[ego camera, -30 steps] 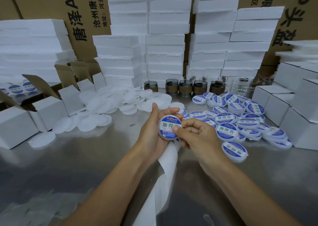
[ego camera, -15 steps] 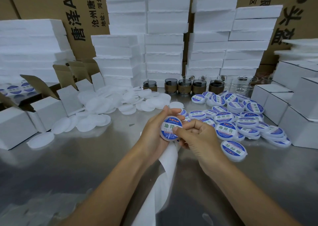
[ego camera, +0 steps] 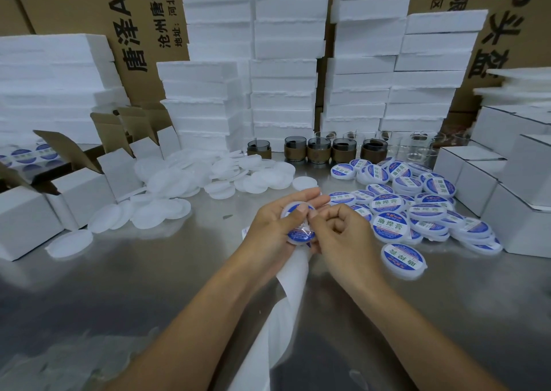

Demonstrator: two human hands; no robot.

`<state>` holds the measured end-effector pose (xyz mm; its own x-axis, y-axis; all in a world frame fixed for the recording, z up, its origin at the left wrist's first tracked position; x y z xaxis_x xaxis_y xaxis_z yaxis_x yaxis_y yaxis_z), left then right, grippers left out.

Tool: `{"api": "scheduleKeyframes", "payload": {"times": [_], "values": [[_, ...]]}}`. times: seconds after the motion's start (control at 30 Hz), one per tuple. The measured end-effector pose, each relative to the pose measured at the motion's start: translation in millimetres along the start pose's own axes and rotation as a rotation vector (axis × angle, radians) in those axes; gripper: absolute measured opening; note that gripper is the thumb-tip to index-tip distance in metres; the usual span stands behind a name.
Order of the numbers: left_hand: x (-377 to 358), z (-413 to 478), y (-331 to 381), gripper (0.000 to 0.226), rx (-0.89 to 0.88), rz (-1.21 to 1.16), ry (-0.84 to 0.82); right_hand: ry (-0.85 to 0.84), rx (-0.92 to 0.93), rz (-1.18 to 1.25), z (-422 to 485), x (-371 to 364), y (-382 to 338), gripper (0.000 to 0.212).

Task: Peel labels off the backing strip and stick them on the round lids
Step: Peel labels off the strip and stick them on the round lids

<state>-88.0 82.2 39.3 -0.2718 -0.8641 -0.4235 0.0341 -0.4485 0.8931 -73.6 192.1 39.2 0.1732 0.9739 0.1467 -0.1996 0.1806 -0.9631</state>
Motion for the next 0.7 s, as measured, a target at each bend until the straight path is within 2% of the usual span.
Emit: {"api": "scheduleKeyframes", "payload": {"times": [0.2, 0.37, 0.47, 0.57, 0.7], "values": [[-3.6, -1.7, -6.5, 0.026, -0.002, 0.022, -0.027, 0.068, 0.146, -0.317, 0.8, 5.9, -6.4, 0.027], [0.5, -0.5, 0.7, 0.026, -0.037, 0.009, -0.038, 0.003, 0.182, -0.563, 1.0, 7.1, -2.1, 0.037], [3.0, -1.4, 5.2, 0.027, -0.045, -0.046, -0.027, -0.042, 0.138, -0.356, 2.7, 5.8, -1.0, 0.040], [3.4, -2.8, 3.1, 0.022, -0.027, -0.039, -0.004, -0.127, 0.069, -0.055, 2.7, -0.8, -2.1, 0.028], [6.1, -2.3, 2.8, 0.028, -0.013, -0.023, 0.031, -0.234, 0.066, 0.092, 2.9, -2.7, -5.4, 0.017]]}}
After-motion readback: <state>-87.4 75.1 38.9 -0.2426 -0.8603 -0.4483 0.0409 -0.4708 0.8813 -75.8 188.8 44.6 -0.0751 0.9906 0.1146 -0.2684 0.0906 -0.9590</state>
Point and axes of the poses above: each hand's wrist, its own z-axis towards the middle knuckle, its own x-axis out of the back of the hand, y = z × x, the point moved 5 cm from there along z, towards the middle knuckle, and after that the axes turned 1 degree about x, right-handed, at the moved point
